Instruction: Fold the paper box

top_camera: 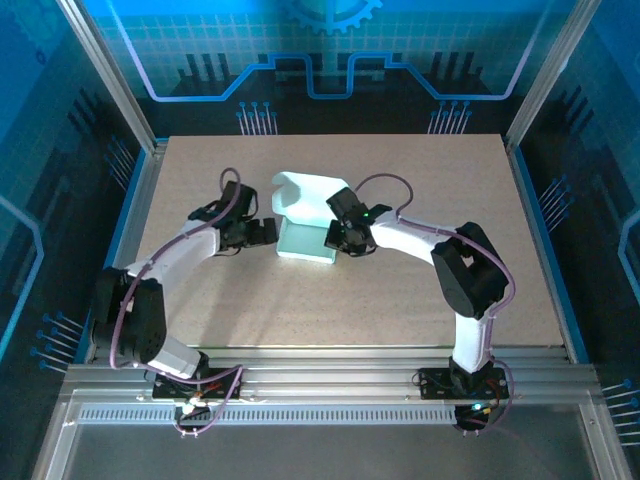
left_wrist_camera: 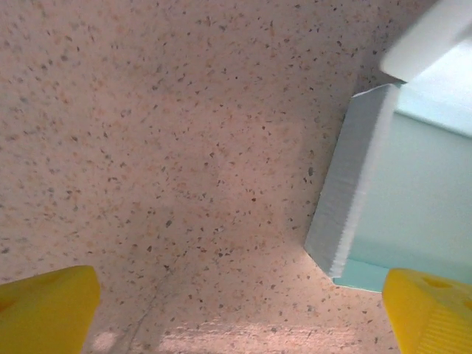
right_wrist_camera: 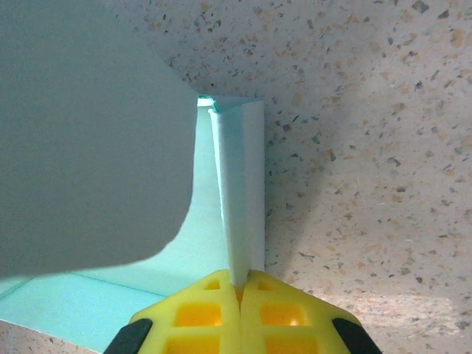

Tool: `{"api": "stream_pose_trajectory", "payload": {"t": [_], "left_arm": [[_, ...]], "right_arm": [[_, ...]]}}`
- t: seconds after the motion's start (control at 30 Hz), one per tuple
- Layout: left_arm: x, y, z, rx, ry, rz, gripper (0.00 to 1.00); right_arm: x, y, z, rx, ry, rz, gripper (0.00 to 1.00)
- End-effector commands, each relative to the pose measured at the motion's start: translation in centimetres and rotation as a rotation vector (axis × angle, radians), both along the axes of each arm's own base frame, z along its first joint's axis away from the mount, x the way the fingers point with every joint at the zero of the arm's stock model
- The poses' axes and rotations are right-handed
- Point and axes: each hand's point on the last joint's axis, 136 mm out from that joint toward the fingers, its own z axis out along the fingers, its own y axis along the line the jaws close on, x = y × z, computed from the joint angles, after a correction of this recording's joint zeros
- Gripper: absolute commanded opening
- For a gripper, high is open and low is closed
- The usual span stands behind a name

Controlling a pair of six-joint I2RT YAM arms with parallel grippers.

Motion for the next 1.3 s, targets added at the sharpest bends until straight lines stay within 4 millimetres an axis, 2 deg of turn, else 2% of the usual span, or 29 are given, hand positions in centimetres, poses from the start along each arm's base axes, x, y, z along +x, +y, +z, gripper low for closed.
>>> {"api": "stream_pose_trajectory", "payload": {"t": [0.0, 0.1, 0.23, 0.33, 0.4, 0.5, 0.63, 0.77, 0.97, 1.27], "left_arm": [[1.4, -3.1, 1.0, -0.253, -0.081, -0.044, 0.99], [1.9, -4.3, -0.1, -0.346, -0.050, -0.058, 0.89], [2.6, -5.2, -2.0, -0.432, -0.012, -0.021, 0.62], [2.9, -5.5, -3.1, -0.450, 0.010, -0.019, 0.49], [3.0, -5.5, -3.6, -0.449, 0.017, -0.020, 0.45], [3.0, -5.2, -4.6, -0.429, 0.035, 0.000, 0.31], [2.7, -5.1, -5.9, -0.438, 0.056, 0.021, 0.20], [2.5, -5.0, -7.3, -0.426, 0.083, 0.022, 0.15], [1.8, -4.7, -8.8, -0.370, 0.117, 0.004, 0.13], [-0.2, -3.2, -11.1, -0.106, 0.197, -0.029, 0.13]], "right_arm": [[0.1, -0.2, 1.3, 0.028, -0.008, 0.035, 0.00], [0.1, 0.1, 1.3, 0.036, -0.001, 0.055, 0.00], [0.0, 0.3, 1.2, 0.043, 0.008, 0.067, 0.00], [-0.1, 0.3, 1.2, 0.042, 0.012, 0.072, 0.00], [-0.1, 0.2, 1.1, 0.041, 0.016, 0.072, 0.00], [-0.1, 0.2, 1.1, 0.043, 0.015, 0.071, 0.00], [-0.1, 0.2, 1.2, 0.045, 0.015, 0.072, 0.00], [-0.1, 0.2, 1.2, 0.047, 0.016, 0.073, 0.00], [-0.1, 0.2, 1.3, 0.046, 0.016, 0.070, 0.00], [0.0, 0.2, 1.3, 0.042, 0.018, 0.069, 0.00]]}}
